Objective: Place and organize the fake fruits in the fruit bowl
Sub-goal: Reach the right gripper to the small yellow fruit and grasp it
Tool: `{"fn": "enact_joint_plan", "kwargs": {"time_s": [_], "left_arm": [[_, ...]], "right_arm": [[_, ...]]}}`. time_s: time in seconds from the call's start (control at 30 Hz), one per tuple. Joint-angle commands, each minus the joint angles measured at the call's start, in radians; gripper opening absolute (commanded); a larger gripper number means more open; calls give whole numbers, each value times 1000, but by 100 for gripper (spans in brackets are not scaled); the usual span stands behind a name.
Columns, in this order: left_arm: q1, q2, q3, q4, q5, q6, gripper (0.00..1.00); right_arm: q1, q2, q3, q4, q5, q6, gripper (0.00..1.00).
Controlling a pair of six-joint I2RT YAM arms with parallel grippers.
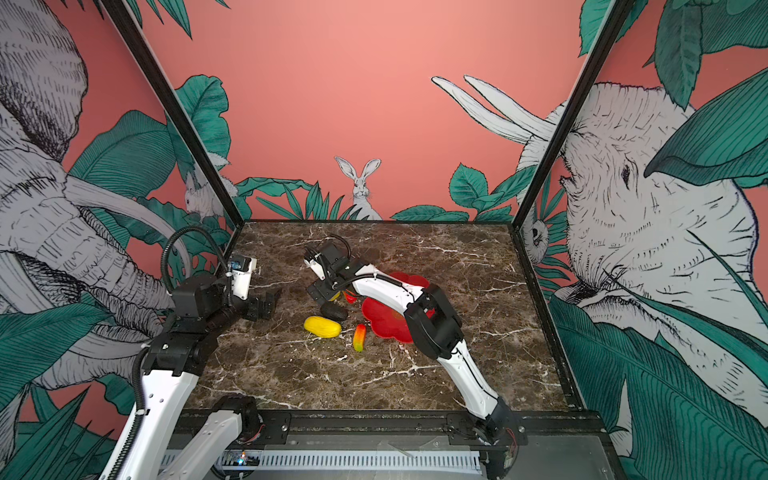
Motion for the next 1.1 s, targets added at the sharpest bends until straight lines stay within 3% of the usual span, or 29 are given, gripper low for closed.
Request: {"fn": "enact_joint_plan", "kwargs": {"time_s": [0.0,0.17,0.37,0.5,0.8,1.07], "left_arm": [[-2,-11,-4,-17,22,14,100],[-3,-12,-5,-15,20,14,100],[-3,-9,-4,-14,19,15,100],[-3,-7,-6,-14,16,17,100],[-3,6,-3,-11,11,21,100],[-2,13,-4,-9,4,20,100]], "right_arm": [[-5,36,43,-6,34,41,96],[-7,79,81,7,52,45,86],[-7,128,155,-29,40,51,52],[-7,112,157,-43,50,30,40],[-20,-61,112,-66,46,-28,28],[-128,-421,-238,54,22,-12,23]]}}
